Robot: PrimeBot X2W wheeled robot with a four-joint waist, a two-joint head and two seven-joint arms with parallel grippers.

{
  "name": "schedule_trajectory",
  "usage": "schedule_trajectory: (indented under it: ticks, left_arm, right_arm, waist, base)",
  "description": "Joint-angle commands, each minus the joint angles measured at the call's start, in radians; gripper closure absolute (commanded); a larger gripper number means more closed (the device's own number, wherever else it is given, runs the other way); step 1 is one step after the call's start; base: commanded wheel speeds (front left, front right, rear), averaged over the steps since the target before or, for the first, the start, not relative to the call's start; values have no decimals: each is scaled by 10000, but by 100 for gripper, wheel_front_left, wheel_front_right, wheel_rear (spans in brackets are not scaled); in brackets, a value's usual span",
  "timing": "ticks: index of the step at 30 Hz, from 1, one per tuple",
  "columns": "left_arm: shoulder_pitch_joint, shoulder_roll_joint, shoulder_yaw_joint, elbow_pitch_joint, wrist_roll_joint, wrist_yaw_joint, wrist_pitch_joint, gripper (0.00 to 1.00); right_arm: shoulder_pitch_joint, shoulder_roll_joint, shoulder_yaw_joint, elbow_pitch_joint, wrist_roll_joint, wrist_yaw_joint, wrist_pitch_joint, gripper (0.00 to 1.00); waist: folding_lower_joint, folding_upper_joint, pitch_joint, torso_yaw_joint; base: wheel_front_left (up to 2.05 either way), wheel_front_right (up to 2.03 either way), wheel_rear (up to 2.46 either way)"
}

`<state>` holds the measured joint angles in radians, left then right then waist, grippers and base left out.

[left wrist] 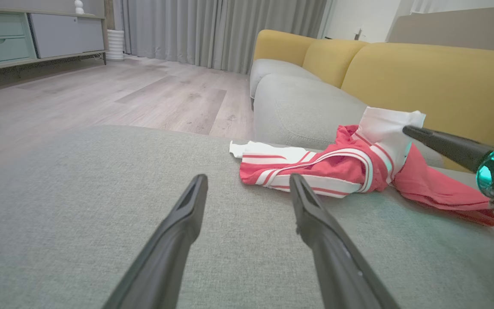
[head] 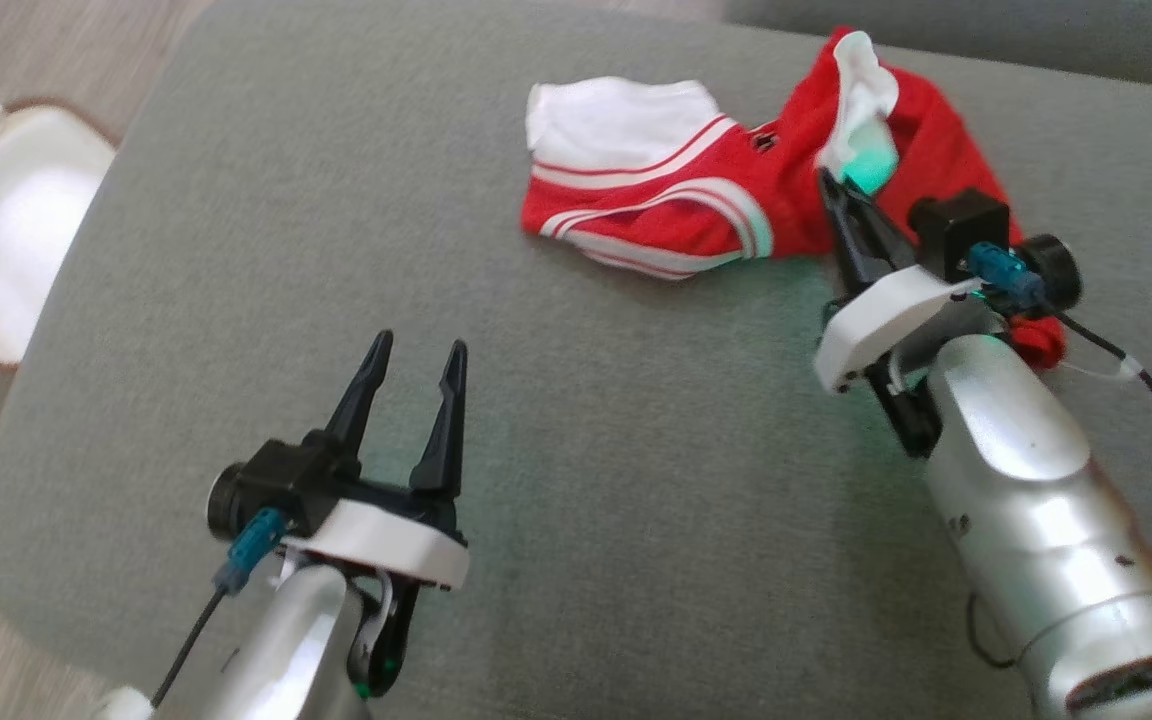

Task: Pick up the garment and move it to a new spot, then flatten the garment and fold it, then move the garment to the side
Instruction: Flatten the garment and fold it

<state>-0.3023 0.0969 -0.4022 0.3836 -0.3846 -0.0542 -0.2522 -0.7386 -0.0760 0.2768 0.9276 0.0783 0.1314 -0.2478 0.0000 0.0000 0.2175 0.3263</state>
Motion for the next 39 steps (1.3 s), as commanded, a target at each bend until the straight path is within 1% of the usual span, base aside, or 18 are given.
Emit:
schedule_trajectory:
  ticks: [1,2,3,9,17,22,27,30,31,32,35,39]
  left_arm:
    - [-48,240,406,-265,99,-27,-95,0]
    - [-3,302,480,-278,133,-19,-95,0]
    - [19,330,514,-290,148,-12,-95,0]
    - [182,453,612,-301,199,24,-95,0]
    - [449,739,700,-400,182,136,-53,0]
    - [613,915,770,-518,135,208,19,0]
    - [820,1093,839,-648,98,329,88,0]
    - [912,1170,884,-766,70,417,139,0]
    - [934,1189,900,-813,57,448,157,0]
    - [959,1209,920,-863,45,483,175,0]
    - [1017,1260,964,-1008,23,581,207,0]
    - [1051,1295,969,-1141,-6,636,221,0]
  right_arm:
    - [138,249,555,-691,574,-7,-127,100]
    - [376,253,1240,-1460,1359,-7,-132,100]
    - [472,253,1525,-1828,1689,-7,-134,100]
    - [889,256,2825,-3674,3050,-7,-109,100]
    - [1681,257,3915,-5333,3903,-7,337,100]
    - [2021,257,4529,-5963,4154,-7,440,100]
    - [2398,257,5482,-6723,4524,-7,701,100]
    - [2636,257,6359,-7005,4670,-7,1215,100]
    - [2680,257,6668,-7000,4660,-7,1493,11]
    - [2739,257,6861,-6955,4681,-7,1749,0]
    - [2816,257,7103,-6887,4677,-7,2127,0]
    - [2846,258,6630,-6937,4673,-7,2032,0]
  waist:
    - [0,0,-277,-284]
    - [0,0,-463,-471]
    - [0,0,-556,-556]
    - [0,0,-1153,-813]
    - [0,0,-1764,-716]
    - [0,0,-1981,-667]
    - [0,0,-2217,-648]
    - [0,0,-2303,-672]
    - [0,0,-2319,-695]
    - [0,0,-2327,-729]
    - [0,0,-2311,-883]
    - [0,0,-2286,-1127]
  base:
    - [0,0,0]
    - [0,0,0]
    - [0,0,0]
    - [0,0,0]
    - [0,0,0]
    - [0,0,0]
    - [0,0,0]
    - [0,0,0]
    - [0,0,0]
    - [0,0,0]
    - [0,0,0]
    - [0,0,0]
